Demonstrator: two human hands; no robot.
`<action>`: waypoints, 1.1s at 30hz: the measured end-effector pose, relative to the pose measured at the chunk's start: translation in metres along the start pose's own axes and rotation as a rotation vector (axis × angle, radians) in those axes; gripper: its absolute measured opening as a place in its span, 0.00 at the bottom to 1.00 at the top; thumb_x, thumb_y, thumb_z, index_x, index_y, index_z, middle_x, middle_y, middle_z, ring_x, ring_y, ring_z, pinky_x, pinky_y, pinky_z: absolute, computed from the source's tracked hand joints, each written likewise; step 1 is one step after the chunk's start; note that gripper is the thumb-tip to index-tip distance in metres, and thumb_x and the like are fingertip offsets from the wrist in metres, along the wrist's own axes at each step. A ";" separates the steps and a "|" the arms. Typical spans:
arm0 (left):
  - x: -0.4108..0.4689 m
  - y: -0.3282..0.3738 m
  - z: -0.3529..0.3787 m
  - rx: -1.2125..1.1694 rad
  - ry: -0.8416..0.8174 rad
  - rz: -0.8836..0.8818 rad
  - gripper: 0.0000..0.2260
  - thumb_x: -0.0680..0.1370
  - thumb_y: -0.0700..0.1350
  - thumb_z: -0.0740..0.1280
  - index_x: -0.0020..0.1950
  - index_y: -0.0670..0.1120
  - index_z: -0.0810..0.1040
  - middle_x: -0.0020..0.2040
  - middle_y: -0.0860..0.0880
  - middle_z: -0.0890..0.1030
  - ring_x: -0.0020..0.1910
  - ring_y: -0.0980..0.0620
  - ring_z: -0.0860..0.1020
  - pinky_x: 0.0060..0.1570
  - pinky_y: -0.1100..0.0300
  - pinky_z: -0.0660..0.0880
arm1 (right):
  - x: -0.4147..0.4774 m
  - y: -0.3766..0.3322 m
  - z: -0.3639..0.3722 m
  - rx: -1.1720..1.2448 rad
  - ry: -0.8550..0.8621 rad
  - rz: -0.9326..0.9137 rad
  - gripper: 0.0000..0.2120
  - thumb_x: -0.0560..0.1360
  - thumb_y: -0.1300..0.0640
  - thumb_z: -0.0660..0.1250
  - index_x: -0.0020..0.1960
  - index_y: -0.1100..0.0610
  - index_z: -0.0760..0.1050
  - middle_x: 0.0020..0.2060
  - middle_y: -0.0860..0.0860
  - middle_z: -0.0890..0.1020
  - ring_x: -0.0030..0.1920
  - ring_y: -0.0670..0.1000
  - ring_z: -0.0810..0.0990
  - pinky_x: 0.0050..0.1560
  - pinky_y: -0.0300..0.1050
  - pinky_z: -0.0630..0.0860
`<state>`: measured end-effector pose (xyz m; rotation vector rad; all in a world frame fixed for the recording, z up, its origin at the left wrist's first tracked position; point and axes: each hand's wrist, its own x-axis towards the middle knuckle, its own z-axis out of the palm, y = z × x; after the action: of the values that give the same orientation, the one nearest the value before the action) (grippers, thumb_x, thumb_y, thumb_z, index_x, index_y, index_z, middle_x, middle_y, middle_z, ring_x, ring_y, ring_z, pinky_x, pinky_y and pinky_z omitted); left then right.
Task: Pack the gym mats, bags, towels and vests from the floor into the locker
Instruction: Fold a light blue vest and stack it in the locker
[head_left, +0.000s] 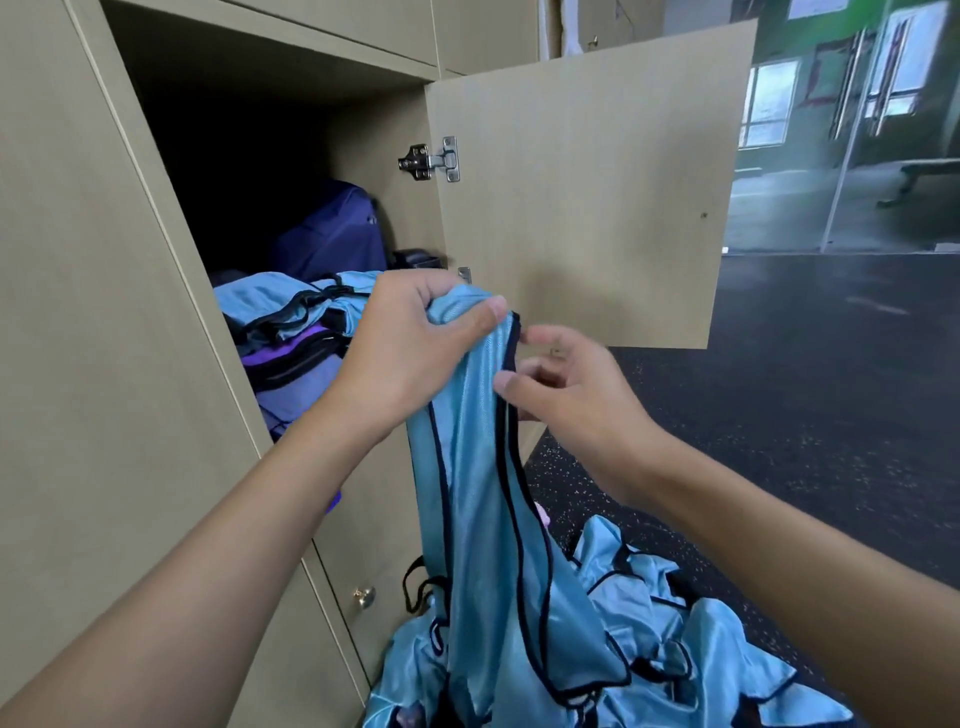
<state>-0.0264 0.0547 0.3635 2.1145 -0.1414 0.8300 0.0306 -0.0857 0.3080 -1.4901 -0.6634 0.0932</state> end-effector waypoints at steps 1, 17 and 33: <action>0.000 0.000 -0.001 -0.001 0.002 0.008 0.15 0.78 0.45 0.72 0.42 0.32 0.79 0.34 0.34 0.74 0.32 0.51 0.68 0.30 0.58 0.63 | -0.002 0.000 0.000 -0.029 -0.017 -0.003 0.09 0.78 0.64 0.68 0.58 0.58 0.78 0.40 0.54 0.83 0.45 0.53 0.82 0.60 0.59 0.78; -0.008 0.001 -0.015 0.027 -0.158 -0.077 0.10 0.80 0.45 0.69 0.48 0.38 0.81 0.42 0.36 0.81 0.36 0.42 0.75 0.37 0.50 0.73 | -0.018 0.001 0.004 -0.106 -0.084 -0.002 0.06 0.80 0.63 0.64 0.50 0.65 0.77 0.41 0.57 0.83 0.41 0.53 0.80 0.46 0.53 0.79; -0.001 -0.001 -0.016 -0.164 0.205 -0.185 0.08 0.79 0.44 0.70 0.44 0.43 0.75 0.37 0.43 0.75 0.35 0.49 0.71 0.35 0.55 0.67 | -0.022 0.013 0.000 -0.312 -0.156 0.025 0.15 0.81 0.58 0.65 0.36 0.60 0.70 0.29 0.49 0.69 0.29 0.45 0.65 0.31 0.39 0.64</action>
<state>-0.0350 0.0668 0.3687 1.8467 0.0904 0.8863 0.0169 -0.0946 0.2884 -1.8042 -0.8120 0.1308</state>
